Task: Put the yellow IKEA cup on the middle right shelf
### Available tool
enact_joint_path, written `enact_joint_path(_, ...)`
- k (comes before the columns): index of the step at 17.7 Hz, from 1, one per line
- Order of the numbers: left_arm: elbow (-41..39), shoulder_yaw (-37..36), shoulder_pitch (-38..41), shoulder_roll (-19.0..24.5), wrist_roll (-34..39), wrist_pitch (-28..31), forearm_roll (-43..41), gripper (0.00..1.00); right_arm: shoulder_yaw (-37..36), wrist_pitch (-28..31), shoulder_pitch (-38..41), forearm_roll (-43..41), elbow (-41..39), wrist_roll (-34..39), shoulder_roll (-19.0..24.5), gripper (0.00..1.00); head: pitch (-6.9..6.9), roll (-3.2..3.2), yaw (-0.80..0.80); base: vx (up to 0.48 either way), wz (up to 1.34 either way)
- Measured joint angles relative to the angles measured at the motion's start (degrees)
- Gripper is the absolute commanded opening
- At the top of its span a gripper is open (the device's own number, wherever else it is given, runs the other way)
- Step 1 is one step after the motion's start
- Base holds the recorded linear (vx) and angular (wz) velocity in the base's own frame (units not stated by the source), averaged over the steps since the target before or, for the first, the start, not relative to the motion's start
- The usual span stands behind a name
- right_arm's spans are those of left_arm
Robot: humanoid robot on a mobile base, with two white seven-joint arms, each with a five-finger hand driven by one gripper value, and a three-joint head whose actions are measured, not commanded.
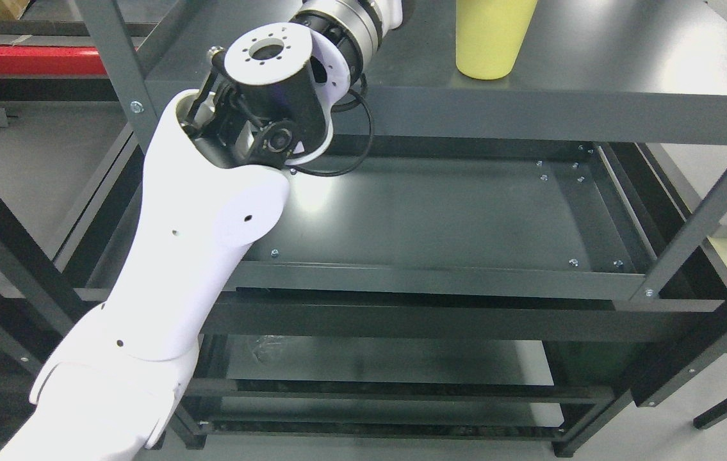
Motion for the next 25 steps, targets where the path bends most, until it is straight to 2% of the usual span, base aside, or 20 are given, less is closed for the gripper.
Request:
enact_joint_path(8,-3.6,7.4,1.1,0.6,-35.7,-0.2,-0.5,0.96,0.0,0.1,0.0,0.0,0.0,0.0,0.0,0.99,0.0,0.0,0.0,0.0,0.0)
enact_joint_path(14,-5.0,9.6,7.5,4.9,-63.8,2.2,-0.4,0.94,0.0,0.2,0.0,0.0,0.0,0.0,0.0,0.99,0.0,0.0,0.0,0.0,0.0)
enact_joint_path(19,-5.7,7.8,17.0,8.7,-72.8,2.5,-0.3,0.95,0.0,0.1,0.0,0.0,0.0,0.0,0.0,0.99,0.0,0.0,0.0,0.0,0.0)
enact_joint_path(21,-5.8,6.7,21.7,9.8,-73.9,2.6,-0.6,0.99,0.0,0.0,0.0,0.0,0.0,0.0,0.0,0.99,0.0,0.0,0.0,0.0,0.0)
enact_joint_path(23,-5.8,5.4,27.0,10.5,-74.2,2.1,-2.0,0.99,0.0,0.0,0.0,0.0,0.0,0.0,0.0,0.99,0.0,0.0,0.0,0.0,0.0)
enact_joint_path(25,-4.9,4.6,31.4,10.1,-74.2,-2.0,-5.9,0.99,0.0,0.0,0.0,0.0,0.0,0.0,0.0,0.99,0.0,0.0,0.0,0.0,0.0)
